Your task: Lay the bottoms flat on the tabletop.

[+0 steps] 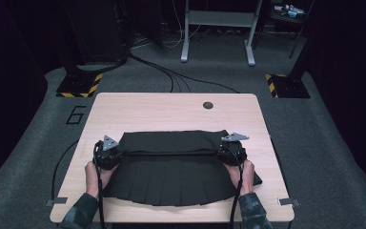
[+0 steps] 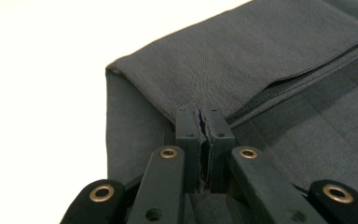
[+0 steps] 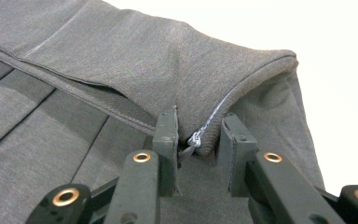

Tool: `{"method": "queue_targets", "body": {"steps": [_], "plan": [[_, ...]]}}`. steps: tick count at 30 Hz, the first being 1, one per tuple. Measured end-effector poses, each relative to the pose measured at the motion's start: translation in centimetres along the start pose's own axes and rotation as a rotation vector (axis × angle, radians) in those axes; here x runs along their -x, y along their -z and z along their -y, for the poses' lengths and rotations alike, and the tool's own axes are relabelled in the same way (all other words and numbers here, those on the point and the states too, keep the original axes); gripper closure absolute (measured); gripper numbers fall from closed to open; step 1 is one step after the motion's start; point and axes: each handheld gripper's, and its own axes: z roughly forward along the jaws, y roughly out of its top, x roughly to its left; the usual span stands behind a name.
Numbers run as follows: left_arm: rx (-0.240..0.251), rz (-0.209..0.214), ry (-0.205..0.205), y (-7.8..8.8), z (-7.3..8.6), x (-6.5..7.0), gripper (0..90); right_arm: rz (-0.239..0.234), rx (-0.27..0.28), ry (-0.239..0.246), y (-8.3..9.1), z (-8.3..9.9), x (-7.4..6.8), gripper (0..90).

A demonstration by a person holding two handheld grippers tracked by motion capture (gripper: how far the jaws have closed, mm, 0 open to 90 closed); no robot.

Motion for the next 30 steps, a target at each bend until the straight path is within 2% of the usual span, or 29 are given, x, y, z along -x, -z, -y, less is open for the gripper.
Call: {"method": "queue_targets", "body": {"steps": [7, 11, 15, 17, 18, 19, 20, 21, 22, 23, 26, 27, 30], "plan": [[0.007, -0.009, -0.015, -0.1, -1.7, -0.7, 87.0, -0.003, 0.011, 0.008, 0.1, -1.6, 0.4, 71.2], [0.011, -0.016, -0.017, -0.6, -3.4, -1.7, 87.1, 0.001, 0.003, 0.017, -0.4, -3.6, 0.9, 71.3], [0.01, -0.044, -0.017, -2.1, -6.6, -3.1, 87.5, 0.008, -0.012, 0.023, -1.7, -7.0, 1.9, 71.2], [-0.005, -0.07, 0.012, -3.5, -8.5, -4.1, 89.9, 0.011, -0.032, 0.013, -3.1, -9.3, 2.6, 70.6], [-0.019, -0.081, 0.034, -4.3, -9.3, -4.8, 89.8, 0.018, -0.045, -0.007, -4.0, -10.3, 3.0, 69.6], [-0.045, -0.083, 0.064, -5.0, -10.1, -5.3, 87.2, 0.028, -0.053, -0.026, -4.8, -11.2, 3.5, 67.0], [-0.076, -0.094, 0.075, -5.7, -10.6, -5.8, 75.7, 0.048, -0.067, -0.049, -5.4, -12.0, 3.7, 60.2], [-0.079, -0.087, 0.101, -6.1, -11.0, -6.0, 71.4, 0.065, -0.064, -0.057, -6.0, -12.7, 4.0, 57.8], [-0.084, -0.097, 0.108, -6.2, -11.2, -6.3, 66.0, 0.069, -0.071, -0.071, -6.3, -13.2, 4.2, 54.2], [-0.083, -0.114, 0.12, -6.2, -11.3, -6.4, 54.2, 0.086, -0.069, -0.085, -6.4, -13.5, 4.4, 49.5], [-0.046, -0.142, 0.16, -5.3, -11.0, -6.8, 37.0, 0.1, -0.042, -0.109, -5.7, -13.8, 4.6, 45.1], [-0.036, -0.145, 0.169, -5.0, -10.8, -7.0, 36.3, 0.104, -0.034, -0.113, -5.3, -13.7, 4.7, 44.3], [-0.04, -0.115, 0.181, -4.2, -10.2, -7.2, 31.3, 0.099, -0.016, -0.126, -4.2, -13.1, 5.1, 41.6]]}}
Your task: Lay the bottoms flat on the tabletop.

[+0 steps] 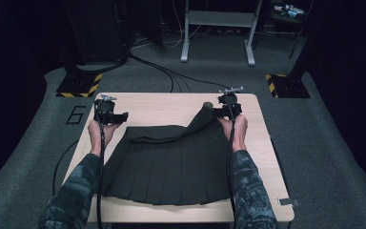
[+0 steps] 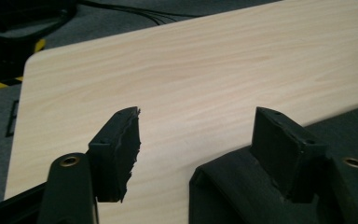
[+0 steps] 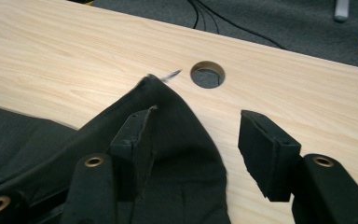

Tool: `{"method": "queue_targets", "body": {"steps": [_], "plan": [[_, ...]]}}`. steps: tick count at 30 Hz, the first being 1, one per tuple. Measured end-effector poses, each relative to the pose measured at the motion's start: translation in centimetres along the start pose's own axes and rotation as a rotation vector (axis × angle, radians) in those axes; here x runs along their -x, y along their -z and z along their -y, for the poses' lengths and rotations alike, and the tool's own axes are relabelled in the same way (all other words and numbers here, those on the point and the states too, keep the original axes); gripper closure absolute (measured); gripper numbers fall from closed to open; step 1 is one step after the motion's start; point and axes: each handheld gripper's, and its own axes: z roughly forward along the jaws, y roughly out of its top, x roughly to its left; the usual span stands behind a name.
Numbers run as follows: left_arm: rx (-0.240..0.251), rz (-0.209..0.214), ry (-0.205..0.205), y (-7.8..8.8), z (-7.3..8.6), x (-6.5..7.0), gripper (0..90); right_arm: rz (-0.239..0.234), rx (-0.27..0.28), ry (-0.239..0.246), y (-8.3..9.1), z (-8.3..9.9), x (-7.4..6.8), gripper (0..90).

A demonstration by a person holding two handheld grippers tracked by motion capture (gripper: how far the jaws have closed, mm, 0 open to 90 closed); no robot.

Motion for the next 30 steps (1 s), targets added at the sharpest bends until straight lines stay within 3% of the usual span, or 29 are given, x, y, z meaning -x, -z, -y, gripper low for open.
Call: {"method": "queue_targets", "body": {"steps": [1, 4, 6, 7, 10, 15, 17, 20, 21, 23, 25, 30], "plan": [[-0.01, 0.029, 0.0, 0.3, 0.4, 0.0, 30.7, -0.01, -0.005, -0.01, 0.3, 0.2, 0.2, 41.6], [-0.021, 0.061, -0.038, 0.9, 1.8, 0.5, 28.6, -0.018, -0.002, 0.004, 1.1, 1.2, 0.5, 40.7], [-0.05, 0.111, -0.053, 0.8, 3.2, 1.3, 26.6, -0.036, -0.017, 0.008, 1.3, 2.2, 0.5, 40.5], [-0.066, 0.115, -0.068, 0.7, 3.6, 1.6, 26.7, -0.034, -0.022, 0.013, 1.3, 2.6, 0.4, 39.9], [-0.104, 0.148, -0.102, -0.2, 5.8, 2.9, 26.3, -0.056, -0.03, 0.023, 1.1, 4.3, 0.2, 40.0], [-0.164, 0.185, -0.128, -1.9, 7.8, 4.4, 28.6, -0.082, -0.07, 0.016, 0.5, 7.4, -0.2, 39.4], [-0.178, 0.188, -0.13, -2.5, 8.1, 4.8, 36.1, -0.106, -0.073, 0.011, 0.2, 8.8, -0.3, 39.3], [-0.185, 0.183, -0.143, -3.1, 8.5, 5.0, 57.7, -0.11, -0.099, 0.016, -0.2, 10.8, -0.7, 36.9], [-0.179, 0.201, -0.137, -3.1, 8.5, 5.0, 64.1, -0.104, -0.105, 0.014, -0.3, 11.3, -0.8, 36.0], [-0.17, 0.174, -0.159, -2.9, 8.1, 5.3, 78.0, -0.104, -0.119, 0.013, -0.7, 12.3, -0.8, 34.3], [-0.175, 0.169, -0.172, -2.8, 7.6, 5.4, 82.1, -0.098, -0.125, 0.008, -1.0, 13.1, -0.7, 32.4], [-0.132, 0.155, -0.181, -2.4, 5.7, 5.0, 87.9, -0.099, -0.128, -0.007, -1.3, 14.1, -0.4, 31.9]]}}
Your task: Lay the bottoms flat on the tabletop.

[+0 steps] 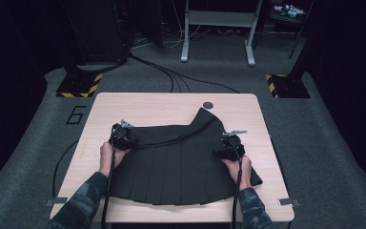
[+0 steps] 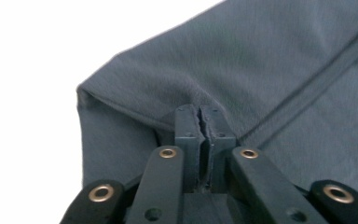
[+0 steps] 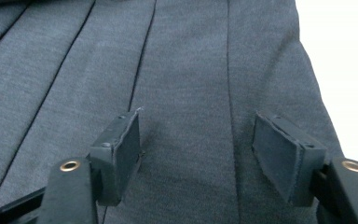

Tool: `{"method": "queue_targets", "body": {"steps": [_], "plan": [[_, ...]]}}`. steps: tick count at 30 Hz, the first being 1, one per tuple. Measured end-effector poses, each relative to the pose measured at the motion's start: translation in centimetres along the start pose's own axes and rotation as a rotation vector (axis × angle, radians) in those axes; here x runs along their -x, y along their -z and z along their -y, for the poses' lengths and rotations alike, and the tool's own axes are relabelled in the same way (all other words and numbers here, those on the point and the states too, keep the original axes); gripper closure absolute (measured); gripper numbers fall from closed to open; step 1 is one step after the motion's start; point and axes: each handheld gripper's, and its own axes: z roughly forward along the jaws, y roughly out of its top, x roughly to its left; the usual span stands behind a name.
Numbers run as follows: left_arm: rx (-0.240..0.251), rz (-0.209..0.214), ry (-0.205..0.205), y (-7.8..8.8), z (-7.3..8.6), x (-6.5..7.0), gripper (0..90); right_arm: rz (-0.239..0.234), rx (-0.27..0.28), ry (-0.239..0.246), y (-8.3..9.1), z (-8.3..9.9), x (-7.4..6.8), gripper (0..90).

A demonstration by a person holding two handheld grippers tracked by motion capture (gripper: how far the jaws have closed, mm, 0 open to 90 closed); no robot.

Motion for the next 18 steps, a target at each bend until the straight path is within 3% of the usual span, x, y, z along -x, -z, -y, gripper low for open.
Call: {"method": "queue_targets", "body": {"steps": [4, 8, 13, 15, 16, 18], "plan": [[0.037, -0.006, 0.026, 0.3, -2.5, -1.4, 89.2, 0.012, 0.009, 0.023, 0.0, 0.2, 0.0, 31.5], [0.046, -0.051, 0.04, -0.6, -5.2, -2.8, 89.3, 0.023, 0.011, 0.034, -0.1, 0.3, -0.1, 31.5], [0.035, -0.127, 0.183, -2.6, -8.0, -5.8, 86.8, 0.021, 0.014, 0.027, -0.1, 0.3, -0.1, 31.9], [0.035, -0.156, 0.232, -2.8, -8.5, -6.7, 71.5, 0.022, 0.01, 0.03, -0.1, 0.3, 0.0, 31.8], [0.045, -0.168, 0.254, -2.7, -8.6, -6.9, 59.1, 0.022, 0.012, 0.034, 0.0, 0.3, 0.0, 31.8], [0.055, -0.178, 0.275, -2.2, -8.3, -7.2, 46.9, 0.023, 0.008, 0.026, 0.1, 0.3, 0.1, 31.6]]}}
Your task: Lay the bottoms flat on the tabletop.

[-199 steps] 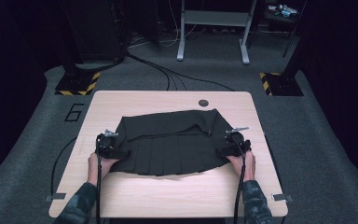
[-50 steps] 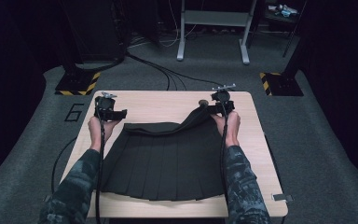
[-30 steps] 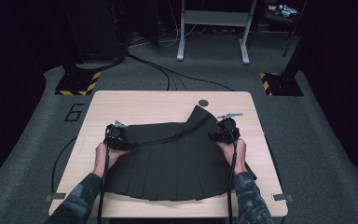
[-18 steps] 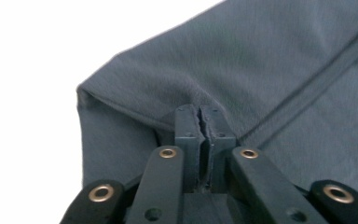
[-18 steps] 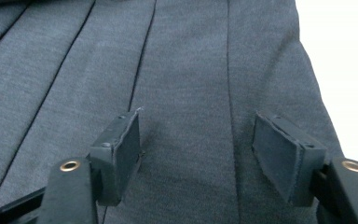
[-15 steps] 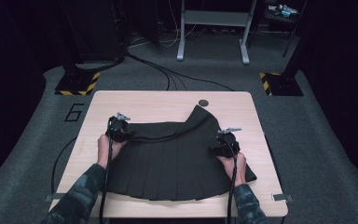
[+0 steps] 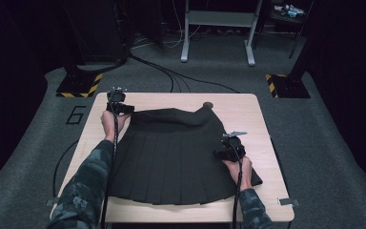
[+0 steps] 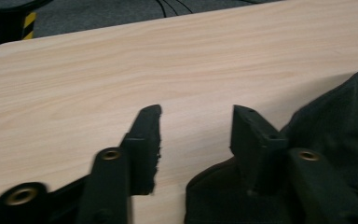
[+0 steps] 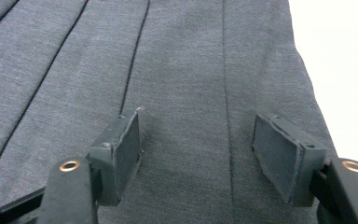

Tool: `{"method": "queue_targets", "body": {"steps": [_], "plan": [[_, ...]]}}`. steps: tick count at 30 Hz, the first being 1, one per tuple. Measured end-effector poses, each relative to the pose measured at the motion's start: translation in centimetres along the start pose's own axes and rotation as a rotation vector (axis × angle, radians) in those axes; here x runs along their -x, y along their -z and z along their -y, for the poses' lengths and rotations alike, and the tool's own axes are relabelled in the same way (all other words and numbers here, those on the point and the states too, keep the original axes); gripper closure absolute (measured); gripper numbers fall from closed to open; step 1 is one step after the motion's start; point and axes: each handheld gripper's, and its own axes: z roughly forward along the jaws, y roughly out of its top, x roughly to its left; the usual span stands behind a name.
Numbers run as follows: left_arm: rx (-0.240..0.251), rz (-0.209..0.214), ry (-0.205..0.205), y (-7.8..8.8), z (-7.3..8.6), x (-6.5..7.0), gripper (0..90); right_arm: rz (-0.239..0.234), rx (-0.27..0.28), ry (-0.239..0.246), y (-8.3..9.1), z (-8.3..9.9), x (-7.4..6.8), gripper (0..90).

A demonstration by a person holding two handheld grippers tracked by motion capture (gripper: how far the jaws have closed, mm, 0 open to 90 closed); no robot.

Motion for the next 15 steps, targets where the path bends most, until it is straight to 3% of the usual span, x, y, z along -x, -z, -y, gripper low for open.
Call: {"method": "queue_targets", "body": {"steps": [4, 7, 12, 15], "plan": [[-0.006, 0.007, 0.012, 1.0, 0.9, -1.2, 30.2, 0.005, -0.005, -0.005, 0.1, 0.0, 0.2, 29.3], [-0.024, 0.055, 0.015, 1.7, 2.0, -1.8, 22.4, 0.008, -0.012, -0.012, 0.2, 0.1, 0.4, 27.7], [-0.025, 0.083, -0.072, 3.1, 4.3, -1.1, 19.3, 0.019, -0.013, -0.019, 0.8, 0.4, 0.7, 24.2], [-0.029, 0.128, -0.109, 4.1, 5.7, -0.4, 17.0, 0.027, -0.003, -0.013, 1.4, 0.5, 0.7, 23.0]]}}
